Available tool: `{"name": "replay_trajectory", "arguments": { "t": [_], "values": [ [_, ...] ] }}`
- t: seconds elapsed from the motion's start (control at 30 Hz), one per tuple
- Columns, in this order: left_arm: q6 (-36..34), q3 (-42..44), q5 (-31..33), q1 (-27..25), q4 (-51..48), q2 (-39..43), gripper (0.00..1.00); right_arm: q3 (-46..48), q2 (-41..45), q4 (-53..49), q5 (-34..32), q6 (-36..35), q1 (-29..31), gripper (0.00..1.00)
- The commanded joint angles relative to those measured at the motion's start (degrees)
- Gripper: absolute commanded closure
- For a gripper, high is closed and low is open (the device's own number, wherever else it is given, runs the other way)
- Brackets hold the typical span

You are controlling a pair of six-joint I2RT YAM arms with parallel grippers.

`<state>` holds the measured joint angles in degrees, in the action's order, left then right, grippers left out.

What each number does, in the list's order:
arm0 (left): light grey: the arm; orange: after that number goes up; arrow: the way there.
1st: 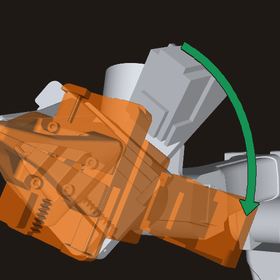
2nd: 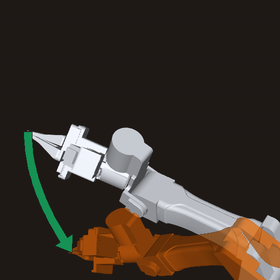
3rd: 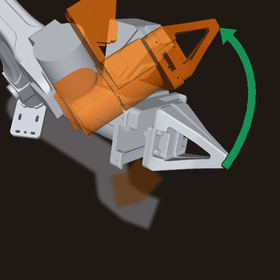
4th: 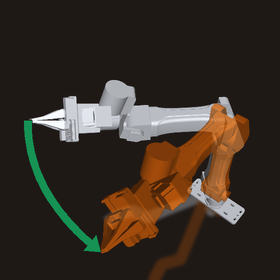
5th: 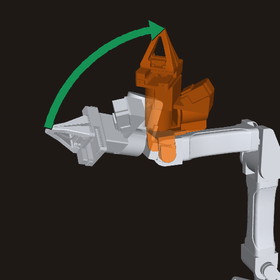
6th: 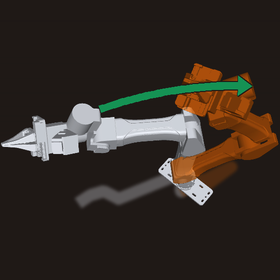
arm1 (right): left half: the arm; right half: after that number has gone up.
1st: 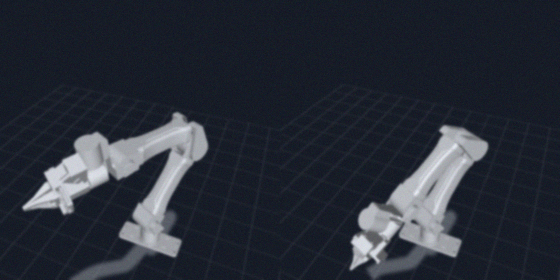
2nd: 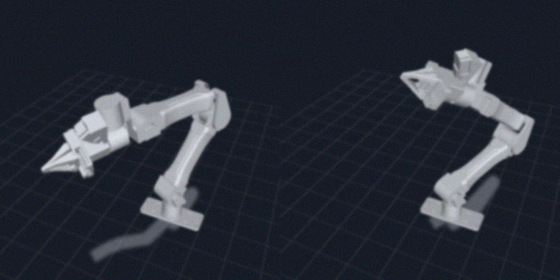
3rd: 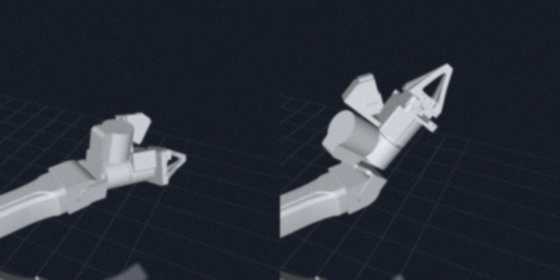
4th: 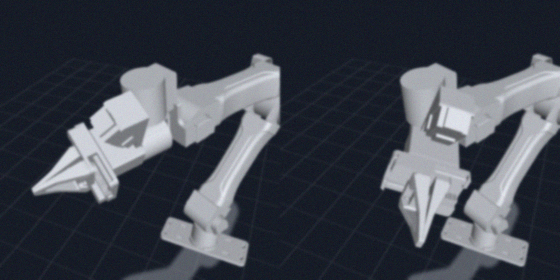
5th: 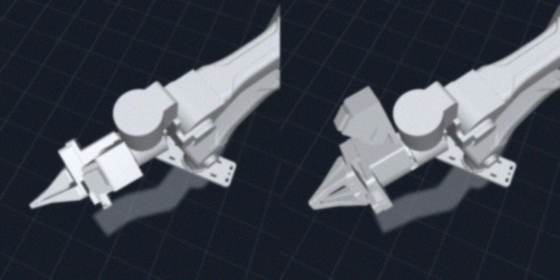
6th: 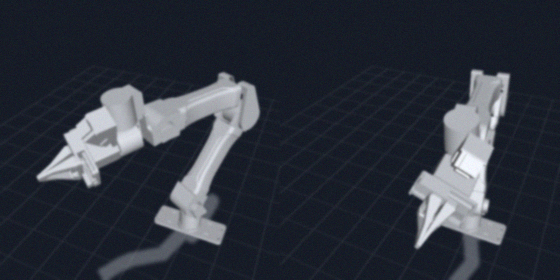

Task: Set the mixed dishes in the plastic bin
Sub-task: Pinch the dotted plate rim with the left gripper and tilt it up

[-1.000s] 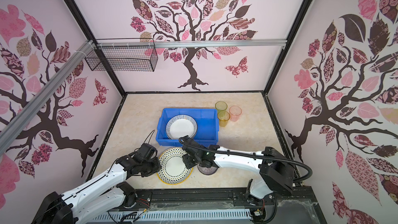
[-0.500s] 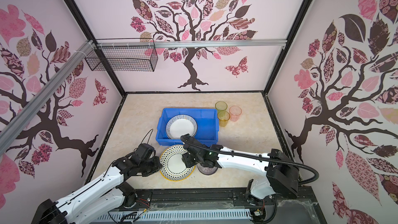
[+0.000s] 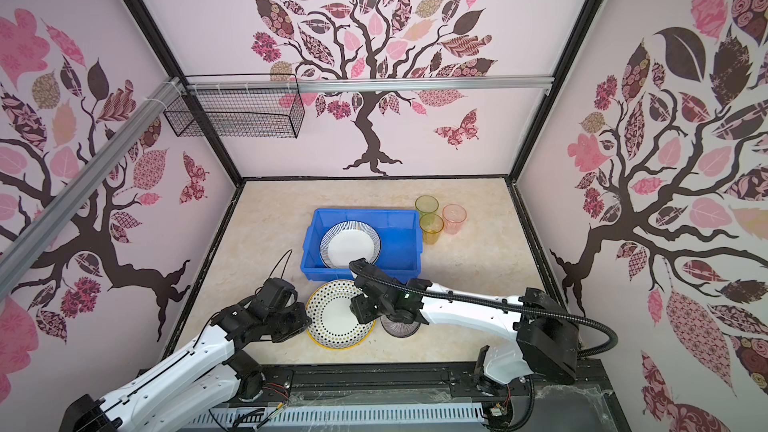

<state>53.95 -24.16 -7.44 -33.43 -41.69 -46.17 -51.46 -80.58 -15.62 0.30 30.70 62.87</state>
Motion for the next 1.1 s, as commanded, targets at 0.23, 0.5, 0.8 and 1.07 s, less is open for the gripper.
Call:
{"name": "replay_trajectory", "arguments": {
  "t": [0.23, 0.5, 0.8, 1.07],
  "values": [
    [-0.9, -6.4, 2.7, -0.3, -7.6, 1.4, 1.0, -1.3, 5.5, -0.6, -2.4, 0.2, 0.1, 0.46],
    [-2.4, -10.3, 3.0, -0.2, -12.0, 2.4, 1.0, 1.2, 11.2, 0.3, -8.4, 1.2, 0.1, 0.44],
    [-2.9, -13.5, 3.7, -0.3, -17.0, 5.0, 1.0, 3.4, 16.2, 0.9, -13.8, 1.2, 0.1, 0.42],
    [-3.6, -16.5, 3.4, -0.3, -20.5, 7.9, 1.0, 4.3, 18.4, 1.1, -18.7, 0.0, 0.1, 0.4]
  ]
}}
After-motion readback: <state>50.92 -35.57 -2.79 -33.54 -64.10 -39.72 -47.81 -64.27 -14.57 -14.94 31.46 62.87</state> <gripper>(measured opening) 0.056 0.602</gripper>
